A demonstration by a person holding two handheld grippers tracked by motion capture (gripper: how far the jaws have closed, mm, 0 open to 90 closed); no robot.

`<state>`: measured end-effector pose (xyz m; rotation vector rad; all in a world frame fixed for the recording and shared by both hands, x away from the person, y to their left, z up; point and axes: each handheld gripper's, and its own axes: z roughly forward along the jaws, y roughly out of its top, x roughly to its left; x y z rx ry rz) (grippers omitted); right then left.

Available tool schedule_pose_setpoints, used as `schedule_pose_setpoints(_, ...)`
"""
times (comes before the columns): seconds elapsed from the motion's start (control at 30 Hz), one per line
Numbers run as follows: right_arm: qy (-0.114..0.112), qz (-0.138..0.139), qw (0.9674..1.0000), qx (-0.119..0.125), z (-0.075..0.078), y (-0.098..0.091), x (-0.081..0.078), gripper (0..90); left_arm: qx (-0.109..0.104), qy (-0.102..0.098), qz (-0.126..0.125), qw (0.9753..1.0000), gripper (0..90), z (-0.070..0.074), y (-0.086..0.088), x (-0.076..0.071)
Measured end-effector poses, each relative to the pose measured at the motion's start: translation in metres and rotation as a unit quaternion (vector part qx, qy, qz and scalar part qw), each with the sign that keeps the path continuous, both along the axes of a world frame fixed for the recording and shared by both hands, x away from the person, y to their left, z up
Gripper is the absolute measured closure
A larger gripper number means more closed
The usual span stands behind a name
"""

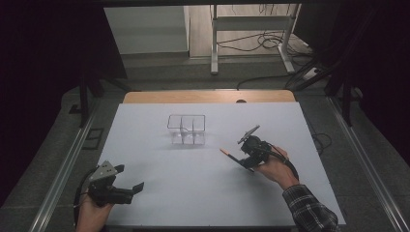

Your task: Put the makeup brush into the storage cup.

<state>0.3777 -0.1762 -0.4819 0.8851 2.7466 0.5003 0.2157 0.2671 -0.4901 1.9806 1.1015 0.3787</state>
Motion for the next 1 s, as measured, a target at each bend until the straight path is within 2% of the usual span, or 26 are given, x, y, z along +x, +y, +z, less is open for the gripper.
schedule_pose_setpoints(0.43,0.029,0.014,0.9994,-0.012,-0.008,0.002,-0.001,66.5,0.002,0.001,0.000,1.0000,0.5,0.000,0.000,0.000)
schedule_pose_setpoints(0.8,0.048,0.024,0.9980,-0.033,-0.013,0.006,0.001,77.3,0.002,0.001,0.000,1.0000,0.5,0.000,0.000,0.000)
schedule_pose_setpoints(1.0,0.067,0.014,0.9972,-0.029,-0.013,0.007,0.004,81.5,0.003,0.002,-0.001,1.0000,0.5,0.000,-0.001,0.000)
